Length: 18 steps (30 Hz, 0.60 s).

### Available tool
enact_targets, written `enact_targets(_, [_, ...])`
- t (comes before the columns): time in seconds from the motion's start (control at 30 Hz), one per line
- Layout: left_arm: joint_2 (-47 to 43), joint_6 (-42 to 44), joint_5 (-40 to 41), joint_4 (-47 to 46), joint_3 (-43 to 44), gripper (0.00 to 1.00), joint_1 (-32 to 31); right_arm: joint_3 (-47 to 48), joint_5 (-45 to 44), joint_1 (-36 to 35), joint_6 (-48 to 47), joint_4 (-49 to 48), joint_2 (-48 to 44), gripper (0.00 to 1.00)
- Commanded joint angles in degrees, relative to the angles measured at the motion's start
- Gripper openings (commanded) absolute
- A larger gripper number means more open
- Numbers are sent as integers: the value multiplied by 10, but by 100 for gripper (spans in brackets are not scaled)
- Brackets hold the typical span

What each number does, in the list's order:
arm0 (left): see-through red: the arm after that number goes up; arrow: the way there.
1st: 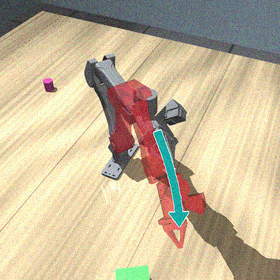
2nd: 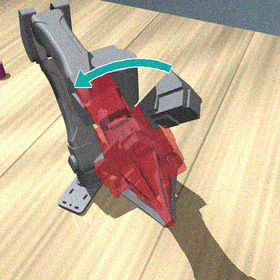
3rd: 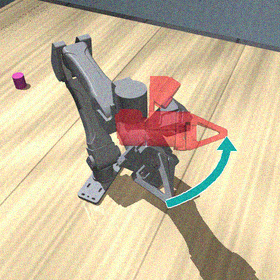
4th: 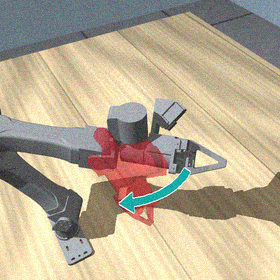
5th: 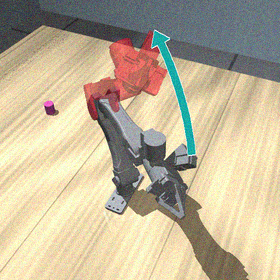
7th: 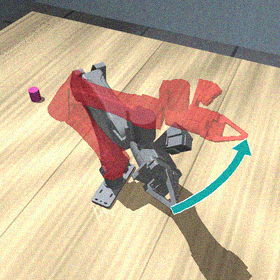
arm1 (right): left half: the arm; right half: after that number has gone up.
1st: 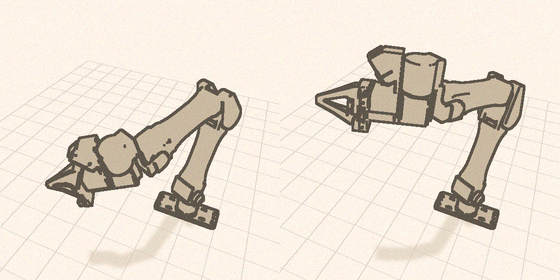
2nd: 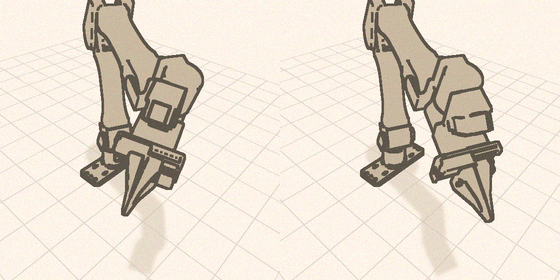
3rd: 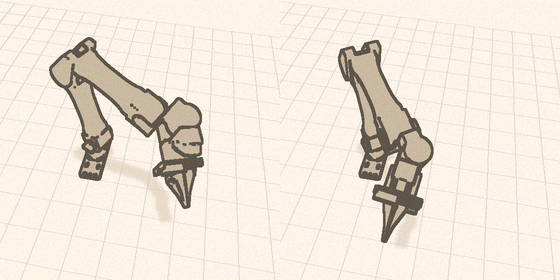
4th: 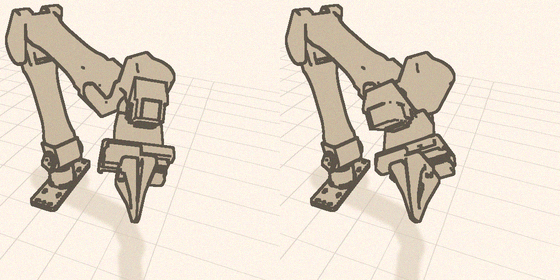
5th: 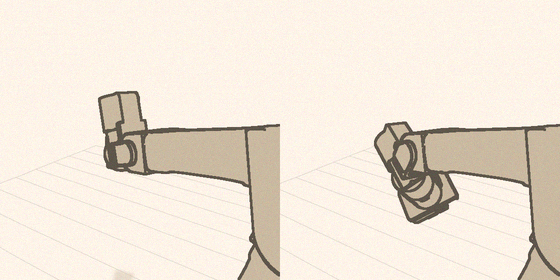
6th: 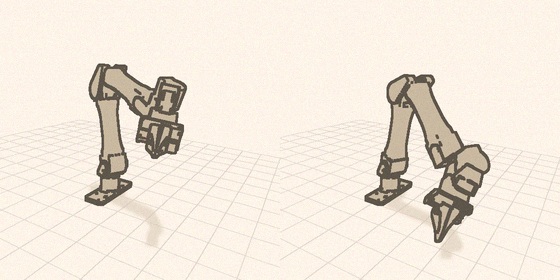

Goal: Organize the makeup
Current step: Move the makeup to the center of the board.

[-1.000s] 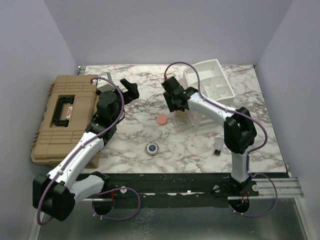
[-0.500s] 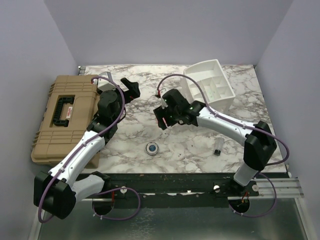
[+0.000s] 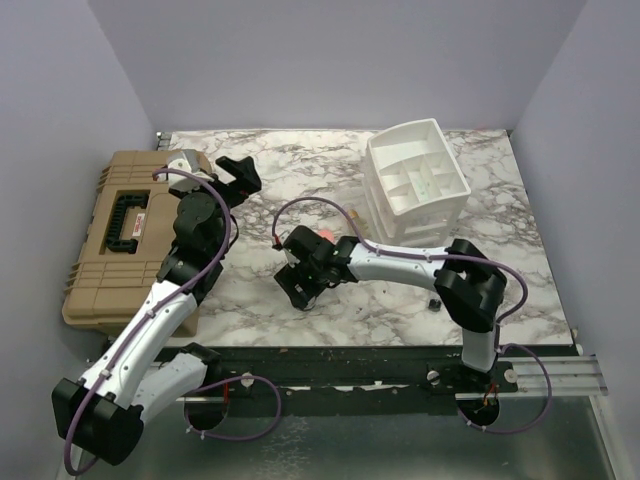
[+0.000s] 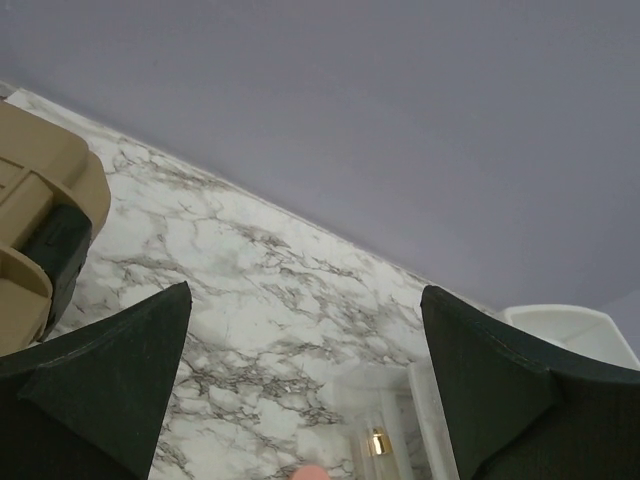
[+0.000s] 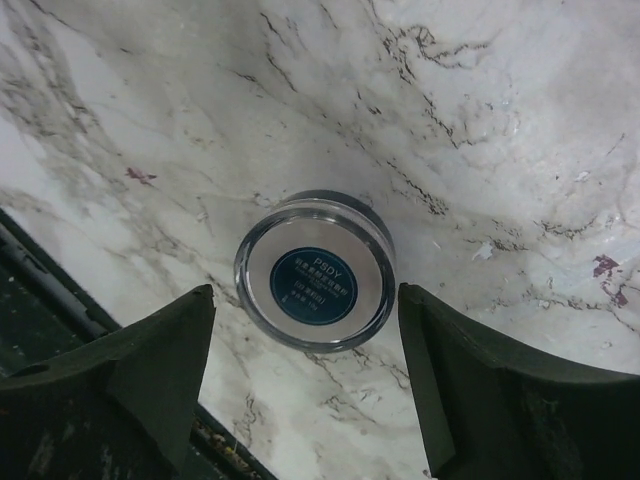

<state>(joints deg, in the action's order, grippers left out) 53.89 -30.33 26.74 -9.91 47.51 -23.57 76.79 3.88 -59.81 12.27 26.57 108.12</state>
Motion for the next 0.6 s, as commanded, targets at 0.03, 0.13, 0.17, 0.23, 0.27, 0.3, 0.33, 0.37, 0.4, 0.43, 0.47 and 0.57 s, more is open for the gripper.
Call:
enact_targets(0.03, [-15,13,43,7,3,99,4,26,-49,-6,9,26,35,80])
enact_targets(0.13, [-14,14,47,2,3,99,4,27,-59,-8,13,31,48,81])
enact_targets(0.17, [-12,14,47,1,2,99,5,27,-64,-9,15,32,51,81])
enact_targets(0.23, [-7,13,43,-1,2,99,4,26,-70,-9,18,33,56,80])
enact_targets(0.27, [-5,12,41,-2,2,99,5,25,-74,-10,20,33,58,79])
enact_targets(0.3, [-1,10,38,-3,2,99,5,24,-77,-10,25,32,58,78])
enact_targets(0.33, [2,9,35,-4,2,99,5,24,-81,-10,26,31,59,75])
enact_targets(0.37, [5,8,30,-5,2,99,5,24,-87,-10,28,31,59,71])
enact_targets(0.4, [9,6,25,-7,2,99,4,24,-92,-10,31,30,59,69])
enact_targets(0.43, [13,3,19,-9,3,99,4,24,-99,-10,32,29,58,68])
enact_targets(0.47, [17,2,11,-9,3,99,5,24,-110,-10,38,29,56,68])
enact_targets(0.57, [25,-4,-2,-9,3,99,4,18,-142,-11,46,20,44,65])
